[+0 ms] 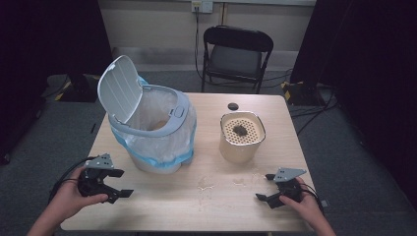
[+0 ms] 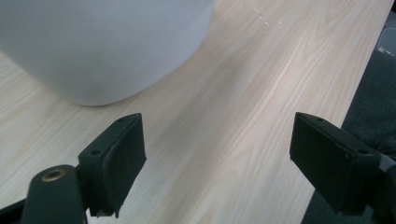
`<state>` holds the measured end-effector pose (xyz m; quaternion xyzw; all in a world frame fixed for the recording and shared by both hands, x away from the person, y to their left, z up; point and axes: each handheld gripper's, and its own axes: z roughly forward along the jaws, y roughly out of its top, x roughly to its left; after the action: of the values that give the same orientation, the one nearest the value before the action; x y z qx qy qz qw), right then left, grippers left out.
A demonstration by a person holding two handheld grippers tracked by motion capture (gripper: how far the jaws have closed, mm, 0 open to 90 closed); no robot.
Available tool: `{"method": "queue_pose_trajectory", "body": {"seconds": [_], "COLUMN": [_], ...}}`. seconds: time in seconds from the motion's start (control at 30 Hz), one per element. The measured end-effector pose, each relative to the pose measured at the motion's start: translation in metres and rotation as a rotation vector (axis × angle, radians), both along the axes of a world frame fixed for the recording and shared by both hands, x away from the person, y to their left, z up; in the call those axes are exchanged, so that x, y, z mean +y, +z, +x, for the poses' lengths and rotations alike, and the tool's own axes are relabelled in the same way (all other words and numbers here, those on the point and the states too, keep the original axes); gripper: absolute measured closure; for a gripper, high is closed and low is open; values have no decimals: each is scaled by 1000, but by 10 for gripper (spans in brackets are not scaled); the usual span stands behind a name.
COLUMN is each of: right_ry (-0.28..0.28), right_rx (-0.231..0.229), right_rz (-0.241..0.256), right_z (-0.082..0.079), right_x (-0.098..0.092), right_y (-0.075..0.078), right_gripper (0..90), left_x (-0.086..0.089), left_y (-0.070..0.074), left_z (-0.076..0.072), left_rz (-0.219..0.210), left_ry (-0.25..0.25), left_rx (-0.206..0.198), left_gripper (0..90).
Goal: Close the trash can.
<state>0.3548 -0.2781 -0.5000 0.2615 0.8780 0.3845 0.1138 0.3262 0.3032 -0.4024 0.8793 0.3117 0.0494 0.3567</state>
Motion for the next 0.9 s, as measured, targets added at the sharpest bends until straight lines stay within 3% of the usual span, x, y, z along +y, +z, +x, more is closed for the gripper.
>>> {"method": "queue_pose_trajectory", "body": {"seconds": [0.17,0.47,0.6,0.67,0.9], "right_ry": [0,-8,-15,-16,-20], "right_rx": [0,-2,1,1,2], "right_rz": [0,-7,-5,-5,-5], "right_z": [0,-1,-1,-1,-2], "right_x": [0,1,1,1,1], "right_y": [0,0,0,0,0], "right_gripper": [135,131,129,129,129], "left_x": [9,17,21,22,27], "left_y": [14,43,51,53,68], "left_z": [0,2,2,3,6], "left_rz": [-27,-34,-40,-63,-55], "left_ry": [21,23,20,20,28], "left_rx": [-1,-13,-12,-5,-18], "left_gripper": [183,187,187,187,187]}}
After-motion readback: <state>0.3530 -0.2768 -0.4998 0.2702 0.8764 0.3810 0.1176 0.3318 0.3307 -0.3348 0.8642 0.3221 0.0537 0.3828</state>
